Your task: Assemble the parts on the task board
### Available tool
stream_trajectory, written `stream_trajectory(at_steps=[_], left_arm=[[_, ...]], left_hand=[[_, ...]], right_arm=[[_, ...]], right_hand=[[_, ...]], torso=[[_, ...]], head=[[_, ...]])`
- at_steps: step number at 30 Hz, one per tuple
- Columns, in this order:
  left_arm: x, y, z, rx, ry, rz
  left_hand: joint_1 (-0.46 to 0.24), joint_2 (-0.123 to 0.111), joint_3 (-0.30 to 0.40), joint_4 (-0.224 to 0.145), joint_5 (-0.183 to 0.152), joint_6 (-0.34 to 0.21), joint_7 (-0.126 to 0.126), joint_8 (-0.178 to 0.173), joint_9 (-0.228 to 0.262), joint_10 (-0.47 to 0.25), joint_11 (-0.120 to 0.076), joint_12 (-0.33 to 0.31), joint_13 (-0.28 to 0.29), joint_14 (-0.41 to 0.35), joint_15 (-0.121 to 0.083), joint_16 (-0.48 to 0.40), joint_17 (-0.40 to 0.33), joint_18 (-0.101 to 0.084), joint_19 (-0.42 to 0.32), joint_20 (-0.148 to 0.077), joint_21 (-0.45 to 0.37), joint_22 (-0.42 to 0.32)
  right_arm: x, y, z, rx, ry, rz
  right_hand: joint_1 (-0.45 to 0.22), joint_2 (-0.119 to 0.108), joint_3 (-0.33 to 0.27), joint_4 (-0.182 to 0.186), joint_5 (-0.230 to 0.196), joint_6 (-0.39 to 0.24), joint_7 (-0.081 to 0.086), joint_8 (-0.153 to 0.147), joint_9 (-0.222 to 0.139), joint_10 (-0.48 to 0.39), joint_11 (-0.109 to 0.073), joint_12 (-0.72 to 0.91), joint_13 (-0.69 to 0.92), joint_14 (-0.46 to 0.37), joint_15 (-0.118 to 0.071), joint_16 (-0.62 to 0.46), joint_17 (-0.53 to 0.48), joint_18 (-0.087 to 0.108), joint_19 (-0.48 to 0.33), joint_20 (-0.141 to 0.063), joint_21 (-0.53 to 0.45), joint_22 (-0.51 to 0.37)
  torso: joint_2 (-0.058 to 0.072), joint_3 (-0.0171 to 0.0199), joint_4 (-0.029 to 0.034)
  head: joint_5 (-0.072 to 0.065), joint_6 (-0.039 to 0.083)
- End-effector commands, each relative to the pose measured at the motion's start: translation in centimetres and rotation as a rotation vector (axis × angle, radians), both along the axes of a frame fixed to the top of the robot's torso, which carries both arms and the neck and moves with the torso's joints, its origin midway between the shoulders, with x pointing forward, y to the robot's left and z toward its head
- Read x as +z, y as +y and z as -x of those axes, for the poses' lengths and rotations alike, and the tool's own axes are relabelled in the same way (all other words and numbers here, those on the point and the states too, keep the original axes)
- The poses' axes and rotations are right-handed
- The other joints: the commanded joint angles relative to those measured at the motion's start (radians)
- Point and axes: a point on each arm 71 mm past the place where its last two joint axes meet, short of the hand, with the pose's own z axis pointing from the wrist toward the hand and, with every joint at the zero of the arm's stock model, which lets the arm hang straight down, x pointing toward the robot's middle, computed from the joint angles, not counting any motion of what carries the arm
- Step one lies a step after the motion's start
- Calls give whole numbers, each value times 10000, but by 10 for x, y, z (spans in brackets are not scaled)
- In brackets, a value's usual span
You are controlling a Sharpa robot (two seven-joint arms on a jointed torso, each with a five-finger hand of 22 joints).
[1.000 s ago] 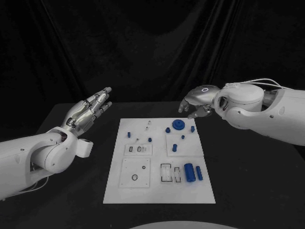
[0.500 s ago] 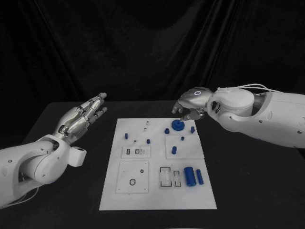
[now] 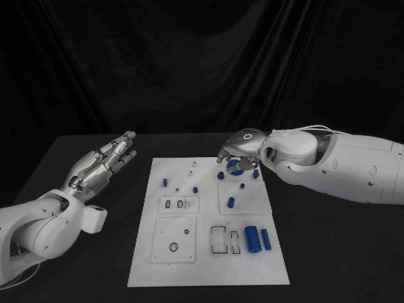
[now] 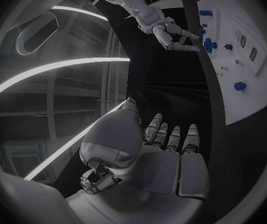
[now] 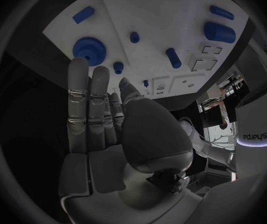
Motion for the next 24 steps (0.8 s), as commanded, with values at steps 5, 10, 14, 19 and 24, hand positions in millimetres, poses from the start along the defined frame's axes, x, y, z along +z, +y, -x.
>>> stream_trajectory(at_steps=[5,10,14,19,24], left_arm=[[9,-2,1,-104,-862,372],[9,-2,0,-95,-866,361],[9,-2,0,-103,-862,361],[9,-2,0,-124,-851,368],[9,-3,0,-142,-844,369]], left_hand=[[112,31,11,73,73,83,50,46,11,-26,39,-40,-7,-3,98,50,6,107,7,101,73,11],[120,41,15,72,91,75,61,42,9,-35,55,-48,-10,-2,104,49,6,107,8,109,74,12],[132,52,21,69,111,74,73,39,8,-37,72,-50,-10,-4,107,48,5,107,9,116,75,12],[171,67,34,60,173,94,98,36,8,-34,102,-49,-9,-1,116,47,5,107,13,131,79,12],[216,74,48,51,236,113,123,34,9,-38,138,-55,-10,3,119,48,6,108,16,141,82,12]], right_arm=[[-12,2,-2,129,178,176],[-17,3,-4,111,154,116],[-21,3,-6,87,153,105],[-23,4,-8,125,136,72],[-25,6,-10,182,112,42]], right_hand=[[88,-16,125,-19,-62,139,-20,-83,-1,110,0,-144,-10,194,-79,158,48,7,-1,-9,269,332],[221,10,251,-62,38,177,0,-130,-5,206,6,-246,-11,141,-86,259,93,-12,-47,-28,405,504],[368,20,430,-111,243,307,25,-140,4,284,20,-379,-17,81,-81,357,133,-21,-111,-30,509,640],[419,56,633,-85,423,448,35,-147,6,332,54,-509,-21,20,-79,429,162,-33,-172,-32,646,829],[407,45,849,-34,686,603,27,-153,8,321,90,-603,-20,-31,-90,493,191,-72,-213,-39,929,1213]], torso=[[70,-1,20],[42,0,28],[36,-21,15],[55,-13,25],[68,4,51]], head=[[-35,-12],[33,-42],[135,-138],[209,-80],[137,-47]])
